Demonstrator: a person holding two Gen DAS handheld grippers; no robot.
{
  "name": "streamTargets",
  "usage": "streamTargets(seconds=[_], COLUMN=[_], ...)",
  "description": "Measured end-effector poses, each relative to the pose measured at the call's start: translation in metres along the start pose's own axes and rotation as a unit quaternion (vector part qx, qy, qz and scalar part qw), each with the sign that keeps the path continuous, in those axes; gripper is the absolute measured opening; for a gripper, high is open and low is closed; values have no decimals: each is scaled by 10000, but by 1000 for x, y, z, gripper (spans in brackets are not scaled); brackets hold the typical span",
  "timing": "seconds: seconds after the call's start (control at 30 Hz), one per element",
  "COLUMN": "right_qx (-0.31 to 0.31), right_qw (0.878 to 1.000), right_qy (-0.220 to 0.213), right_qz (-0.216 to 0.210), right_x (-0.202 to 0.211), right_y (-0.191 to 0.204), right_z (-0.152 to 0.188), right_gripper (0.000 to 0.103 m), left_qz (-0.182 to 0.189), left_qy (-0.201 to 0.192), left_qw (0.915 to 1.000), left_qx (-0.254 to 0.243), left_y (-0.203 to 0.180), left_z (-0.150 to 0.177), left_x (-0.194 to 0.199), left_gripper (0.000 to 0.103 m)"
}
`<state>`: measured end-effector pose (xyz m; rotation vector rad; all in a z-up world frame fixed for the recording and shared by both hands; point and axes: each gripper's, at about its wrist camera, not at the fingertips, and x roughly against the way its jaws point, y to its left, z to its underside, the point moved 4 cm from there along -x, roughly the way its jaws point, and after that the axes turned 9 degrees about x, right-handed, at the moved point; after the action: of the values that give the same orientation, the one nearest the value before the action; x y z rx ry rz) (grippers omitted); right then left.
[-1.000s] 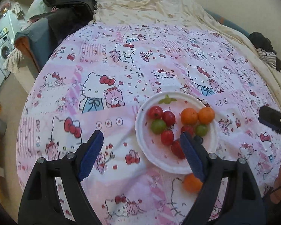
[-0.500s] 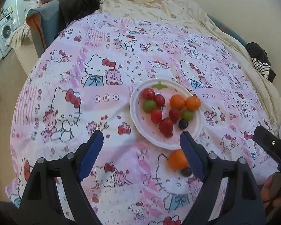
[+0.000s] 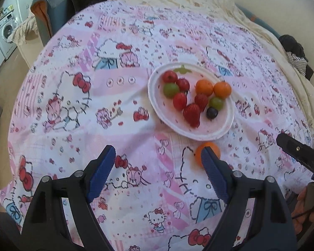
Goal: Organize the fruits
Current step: 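Withdraw both grippers from the plate toward the remaining tangerine, then grasp the remaining tangerine with the left gripper, then lift the tangerine with the left gripper while the right grasps the dark grape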
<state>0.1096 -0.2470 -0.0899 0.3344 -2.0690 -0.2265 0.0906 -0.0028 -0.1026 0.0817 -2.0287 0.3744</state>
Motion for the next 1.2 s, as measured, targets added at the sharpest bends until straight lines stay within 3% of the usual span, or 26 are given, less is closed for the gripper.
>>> streamTargets(seconds=[0.13,0.2,0.27,0.37,0.47,0.57,0.73,0.77,0.97,1.2], right_qx=[-40,-66,-167,-298,-363,-445,-550,-584,-686,-570], right_qw=[9999,9998,9996,9992,9989,9986,9980,9978,9970,9975], right_qy=[139,183,227,268,269,263,280,292,335,398], right_qz=[13,43,8,-72,-105,-135,-94,-82,-95,-112], right_x=[-7,-9,-12,-14,-13,-13,-14,-15,-17,-21], right_y=[-6,-9,-12,-16,-18,-20,-28,-30,-34,-27], right_z=[1,0,-1,-2,-3,-4,-5,-5,-5,-4], right_gripper=[91,91,91,91,91,91,91,91,91,91], left_qz=[42,143,260,320,510,563,536,563,663,68], left_qy=[286,541,749,784,833,971,1222,1210,1207,893], left_qw=[9995,9981,9957,9936,9926,9914,9896,9897,9898,9955], left_qx=[-121,-263,-483,-746,-720,-680,-539,-515,-374,-297], left_y=[-8,-18,-31,-49,-62,-71,-73,-71,-58,-18], left_z=[13,23,32,36,31,27,29,29,23,4], left_x=[-17,-28,-37,-48,-60,-75,-97,-97,-80,-41], left_gripper=[78,67,63,62,62,51,46,37,35,35])
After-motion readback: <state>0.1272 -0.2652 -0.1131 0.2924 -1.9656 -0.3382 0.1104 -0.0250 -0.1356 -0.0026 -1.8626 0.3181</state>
